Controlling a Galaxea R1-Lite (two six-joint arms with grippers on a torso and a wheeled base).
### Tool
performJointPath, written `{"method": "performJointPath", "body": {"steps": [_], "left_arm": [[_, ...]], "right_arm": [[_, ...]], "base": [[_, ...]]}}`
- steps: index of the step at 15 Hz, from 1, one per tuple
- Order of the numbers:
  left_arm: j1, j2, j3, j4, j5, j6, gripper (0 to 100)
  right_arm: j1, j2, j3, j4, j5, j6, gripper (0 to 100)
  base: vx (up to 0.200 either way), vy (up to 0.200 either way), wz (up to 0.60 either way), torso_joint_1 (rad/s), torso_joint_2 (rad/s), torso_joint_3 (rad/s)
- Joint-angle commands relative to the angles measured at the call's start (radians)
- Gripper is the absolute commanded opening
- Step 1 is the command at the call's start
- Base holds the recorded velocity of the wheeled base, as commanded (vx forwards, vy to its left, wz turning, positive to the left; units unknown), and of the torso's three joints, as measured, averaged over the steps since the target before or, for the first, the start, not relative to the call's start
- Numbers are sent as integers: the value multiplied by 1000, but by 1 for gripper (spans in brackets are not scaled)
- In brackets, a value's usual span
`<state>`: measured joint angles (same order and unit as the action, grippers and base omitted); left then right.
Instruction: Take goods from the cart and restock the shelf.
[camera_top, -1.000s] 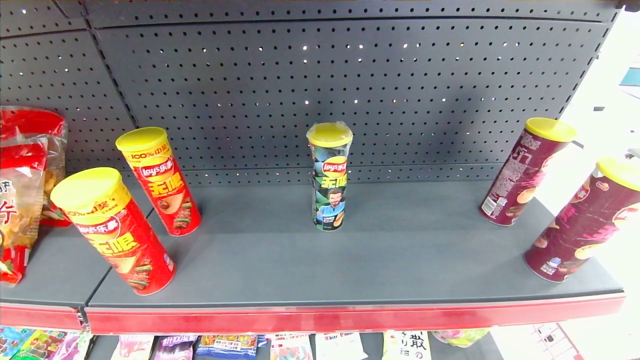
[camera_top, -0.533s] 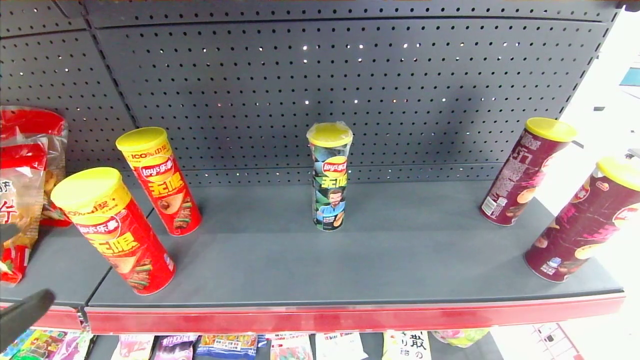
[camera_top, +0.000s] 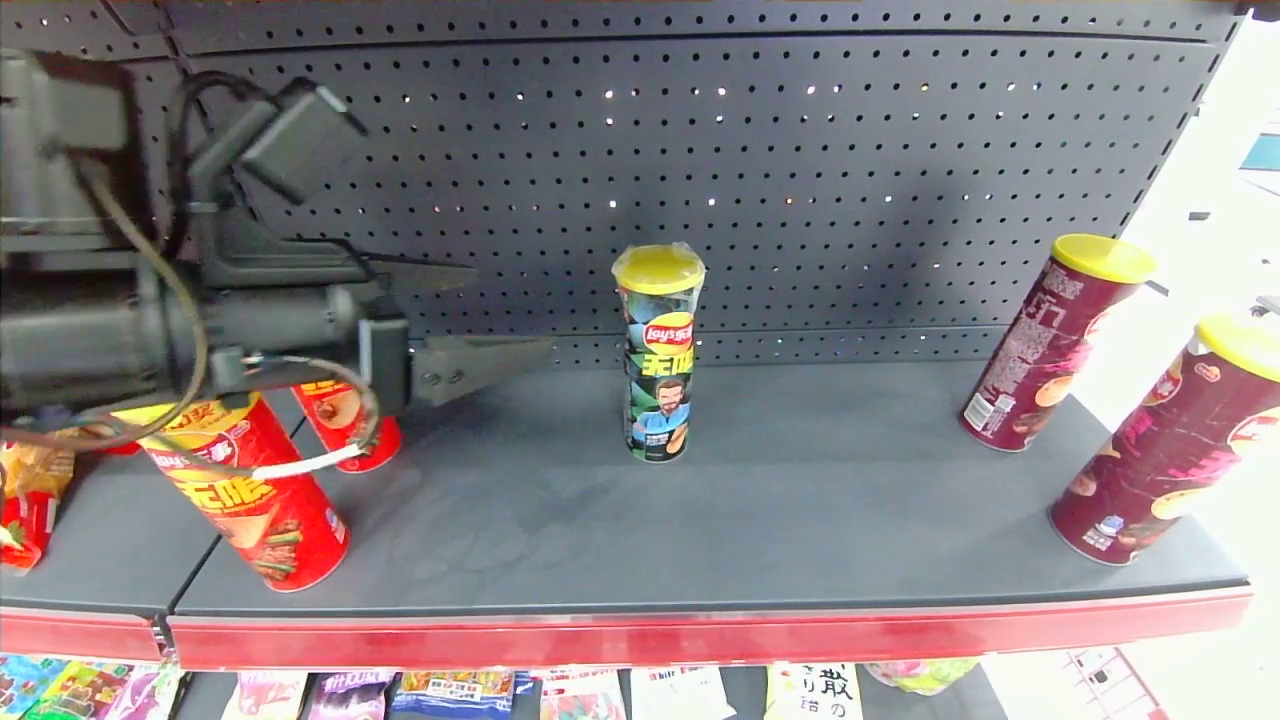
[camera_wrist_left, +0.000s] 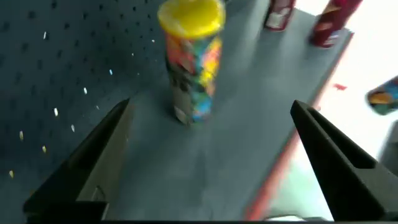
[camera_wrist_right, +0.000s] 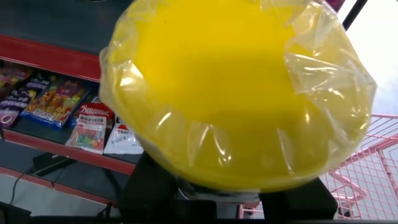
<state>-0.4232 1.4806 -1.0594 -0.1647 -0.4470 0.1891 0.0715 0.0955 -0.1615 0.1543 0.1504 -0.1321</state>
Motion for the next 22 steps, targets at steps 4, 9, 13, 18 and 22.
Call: {"method": "performJointPath", "body": {"steps": [4,9,13,18,22], "left_arm": [[-42,337,-251,54,39,41,100],[-65,372,-289,56,1,38,100],[-65,423,-340,50,-55,39,100],[-65,514,-459,50,-116,44,100],[-71,564,-519,50,-116,47,100]], "right_arm": [[-2,0,-4,-1,-15,19,0],[-2,4,-4,-1,-32,40,0],[-2,4,-4,-1,-32,40,0],[-2,12,-7,-1,-34,40,0],[-2,13,-7,-1,-35,42,0]], "base": [[0,0,0,0,0,0],[0,0,0,0,0,0],[0,0,0,0,0,0],[0,0,0,0,0,0],[0,0,0,0,0,0]]}}
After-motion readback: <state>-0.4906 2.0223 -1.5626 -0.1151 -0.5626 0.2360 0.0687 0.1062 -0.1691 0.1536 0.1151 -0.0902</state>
